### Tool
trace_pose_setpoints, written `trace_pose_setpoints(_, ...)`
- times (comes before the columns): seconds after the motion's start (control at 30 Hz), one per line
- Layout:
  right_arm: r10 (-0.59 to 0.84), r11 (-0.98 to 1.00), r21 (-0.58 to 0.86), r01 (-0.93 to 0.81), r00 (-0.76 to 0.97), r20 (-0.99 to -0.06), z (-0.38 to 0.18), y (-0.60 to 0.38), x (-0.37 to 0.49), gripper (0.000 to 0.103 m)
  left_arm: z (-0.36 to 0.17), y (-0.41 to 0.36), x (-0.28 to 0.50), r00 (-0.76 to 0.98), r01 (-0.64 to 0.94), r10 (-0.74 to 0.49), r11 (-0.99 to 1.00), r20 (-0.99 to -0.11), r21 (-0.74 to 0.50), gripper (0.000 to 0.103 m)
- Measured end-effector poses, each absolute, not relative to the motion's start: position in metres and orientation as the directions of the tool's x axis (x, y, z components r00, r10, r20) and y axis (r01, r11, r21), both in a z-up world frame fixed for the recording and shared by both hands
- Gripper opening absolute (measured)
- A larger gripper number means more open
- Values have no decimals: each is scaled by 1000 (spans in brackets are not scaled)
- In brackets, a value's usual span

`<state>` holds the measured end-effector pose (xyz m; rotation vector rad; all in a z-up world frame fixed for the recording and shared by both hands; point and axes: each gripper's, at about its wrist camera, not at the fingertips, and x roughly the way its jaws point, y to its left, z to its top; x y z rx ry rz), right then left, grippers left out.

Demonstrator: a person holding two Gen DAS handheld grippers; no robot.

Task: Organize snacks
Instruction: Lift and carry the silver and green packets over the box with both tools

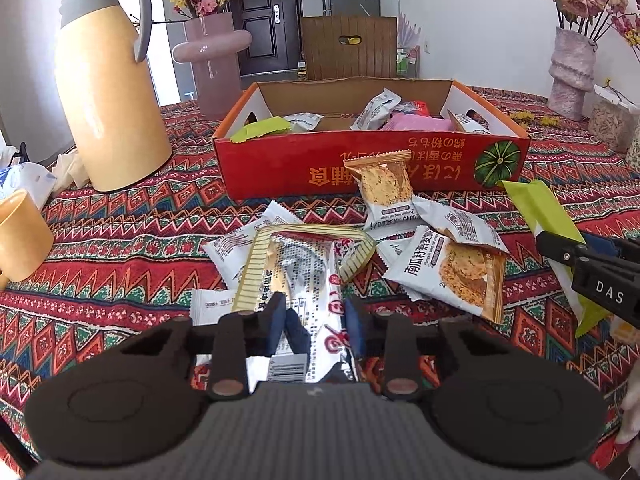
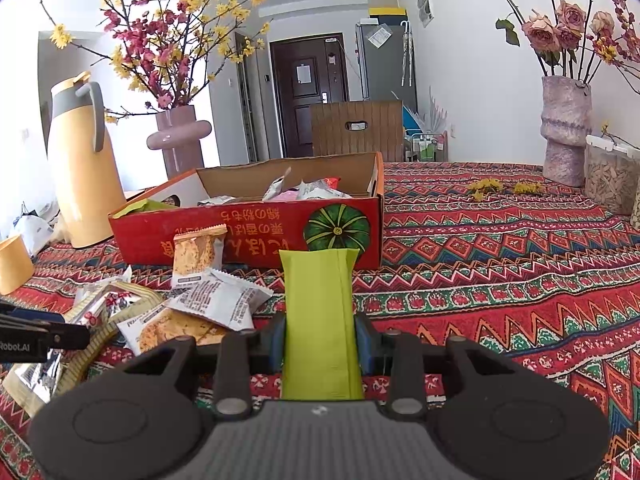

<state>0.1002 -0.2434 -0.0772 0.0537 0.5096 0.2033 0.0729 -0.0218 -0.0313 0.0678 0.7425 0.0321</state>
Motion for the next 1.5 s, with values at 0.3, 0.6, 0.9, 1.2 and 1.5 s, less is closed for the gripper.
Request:
trace_pose_setpoints(0.3, 196, 981, 91, -174, 853, -484, -77, -242, 101, 34, -24, -14, 66, 761, 2, 27, 999, -648, 44, 20)
trace_pose_setpoints(0.6, 189, 982, 86, -169, 853, -487, -78, -241, 101, 34, -34, -12, 71, 755, -32, 59, 998, -653, 54, 73)
trace_pose_setpoints(0.9, 190, 982, 85, -170, 852, -488, -78, -241, 101, 34, -44, -3, 75, 754, -34, 52, 999, -655, 40, 42)
trace_pose_setpoints(1.2, 189, 982, 83, -170, 853, -486, -79, -241, 101, 34, -37, 1, 67, 777, -14, 20, 1000, -629, 13, 33)
trace_pose_setpoints(1.5, 184, 983, 76, -168, 858, -479, -78, -240, 100, 34, -15, 1, 62, 814, -6, 11, 1000, -581, 11, 33)
